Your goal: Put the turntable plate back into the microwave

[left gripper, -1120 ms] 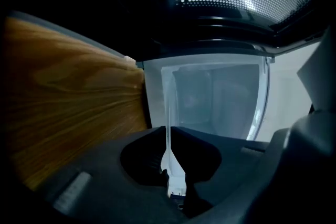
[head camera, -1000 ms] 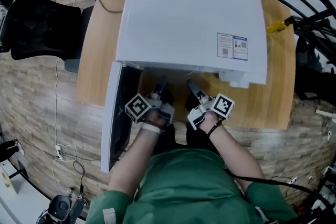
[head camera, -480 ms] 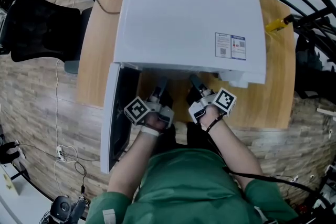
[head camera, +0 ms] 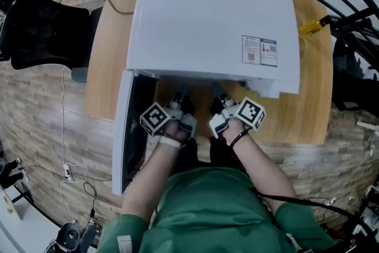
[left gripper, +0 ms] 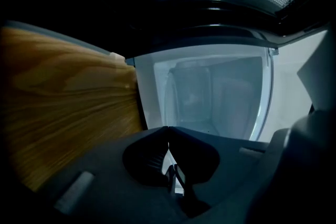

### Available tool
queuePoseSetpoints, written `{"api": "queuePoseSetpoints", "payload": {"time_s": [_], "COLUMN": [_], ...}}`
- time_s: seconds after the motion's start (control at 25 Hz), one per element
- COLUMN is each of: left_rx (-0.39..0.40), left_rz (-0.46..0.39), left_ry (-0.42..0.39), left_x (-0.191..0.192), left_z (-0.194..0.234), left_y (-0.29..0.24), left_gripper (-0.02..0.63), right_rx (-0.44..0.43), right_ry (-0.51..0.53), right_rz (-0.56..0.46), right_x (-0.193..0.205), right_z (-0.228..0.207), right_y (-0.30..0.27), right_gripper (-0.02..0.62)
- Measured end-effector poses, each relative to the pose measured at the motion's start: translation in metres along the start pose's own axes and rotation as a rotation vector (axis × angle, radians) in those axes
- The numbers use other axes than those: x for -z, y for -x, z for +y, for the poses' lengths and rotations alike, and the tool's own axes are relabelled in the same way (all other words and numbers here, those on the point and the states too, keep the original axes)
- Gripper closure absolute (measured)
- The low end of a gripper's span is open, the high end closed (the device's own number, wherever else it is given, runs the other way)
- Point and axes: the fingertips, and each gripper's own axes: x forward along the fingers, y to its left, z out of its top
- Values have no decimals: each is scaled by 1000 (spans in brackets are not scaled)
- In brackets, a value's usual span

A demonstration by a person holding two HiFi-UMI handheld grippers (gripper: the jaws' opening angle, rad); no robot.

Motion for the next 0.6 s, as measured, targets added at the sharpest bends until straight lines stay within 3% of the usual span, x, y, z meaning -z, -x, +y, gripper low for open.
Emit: {"api": "queuePoseSetpoints", "payload": {"time_s": [0.04, 0.6], "left_rx": [2, 10], "left_rz": [1, -6], "left_ry": [-1, -9], "left_x": [0, -7], "left_z": [0, -6], "left_y": [0, -13], "left_gripper": [594, 595], "right_rx": [2, 34], "right_ry": [-3, -45], "right_rz": [-2, -9], "right_x": [-1, -7], "right_z": [0, 3], "right_y": [-1, -9], "right_gripper": [571, 575]}}
